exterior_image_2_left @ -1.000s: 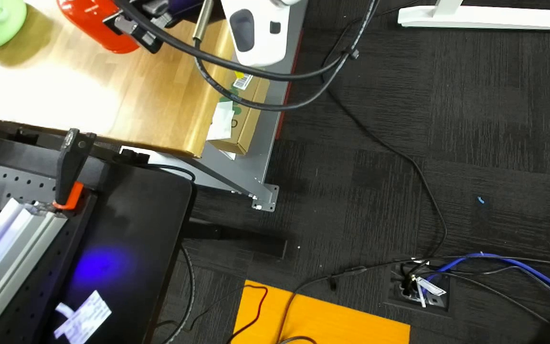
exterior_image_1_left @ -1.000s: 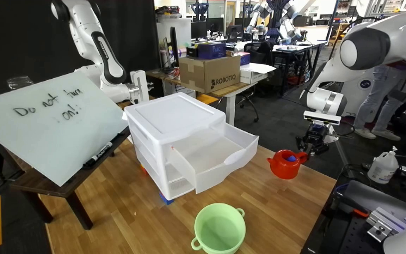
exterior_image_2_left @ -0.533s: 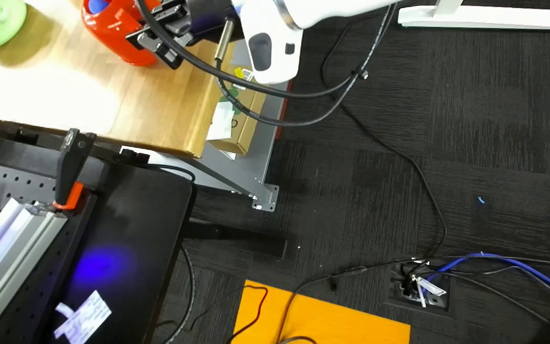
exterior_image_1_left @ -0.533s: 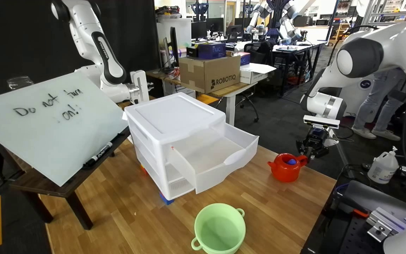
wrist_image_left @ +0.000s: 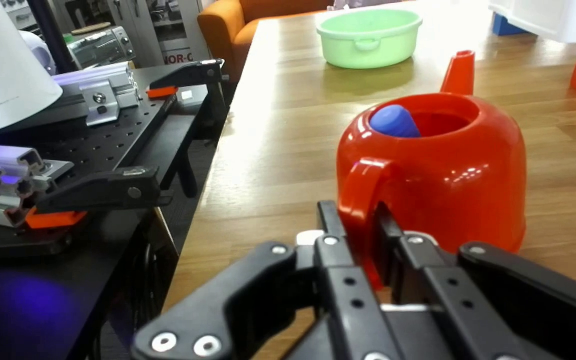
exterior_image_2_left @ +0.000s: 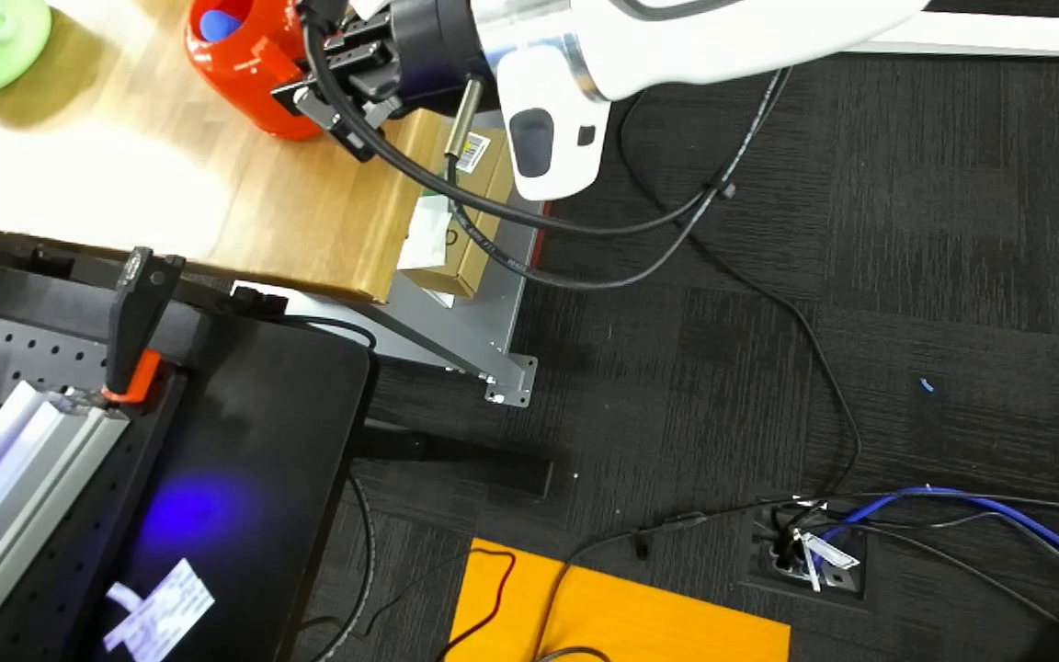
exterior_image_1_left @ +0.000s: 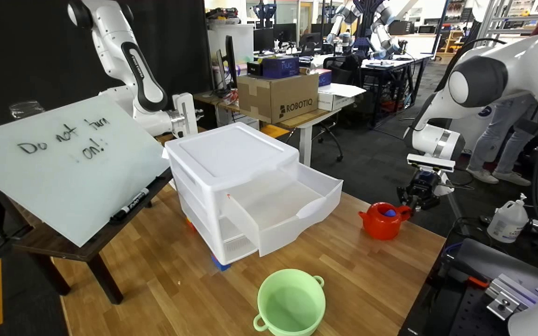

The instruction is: Move the light red object to the right

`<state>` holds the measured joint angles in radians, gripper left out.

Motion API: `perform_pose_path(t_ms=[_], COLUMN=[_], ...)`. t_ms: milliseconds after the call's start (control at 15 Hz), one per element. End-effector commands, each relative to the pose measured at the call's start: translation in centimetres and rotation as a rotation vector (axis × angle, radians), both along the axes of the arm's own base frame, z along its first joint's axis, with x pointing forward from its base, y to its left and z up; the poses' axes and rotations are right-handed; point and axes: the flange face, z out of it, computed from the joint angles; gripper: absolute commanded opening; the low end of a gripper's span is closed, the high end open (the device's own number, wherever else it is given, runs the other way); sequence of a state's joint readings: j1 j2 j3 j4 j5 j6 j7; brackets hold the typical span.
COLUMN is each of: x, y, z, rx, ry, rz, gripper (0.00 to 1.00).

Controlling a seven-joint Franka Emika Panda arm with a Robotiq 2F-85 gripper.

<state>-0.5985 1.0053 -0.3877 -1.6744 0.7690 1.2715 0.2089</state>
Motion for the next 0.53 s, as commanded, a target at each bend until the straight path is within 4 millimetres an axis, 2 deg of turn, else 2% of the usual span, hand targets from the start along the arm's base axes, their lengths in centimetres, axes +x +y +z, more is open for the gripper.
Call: perform_pose_path(t_ms=[0,67,133,200,467], x=[0.0,0.0,0.0,0.0,0.1], y=[-0.8,-0.8,-0.8,-0.6,0.6], z=[0.1,0.2,0.3,0.4,1.0], rx=[0.026,0.029,0.030,0.038,0.066], ry=[-0.006,-0.009,-0.011,-0.016,-0.039], rz=[-0.033,-0.031,-0.034,-0.028,0.015], gripper=[0.05,0.05,0.44,0.44,0.71])
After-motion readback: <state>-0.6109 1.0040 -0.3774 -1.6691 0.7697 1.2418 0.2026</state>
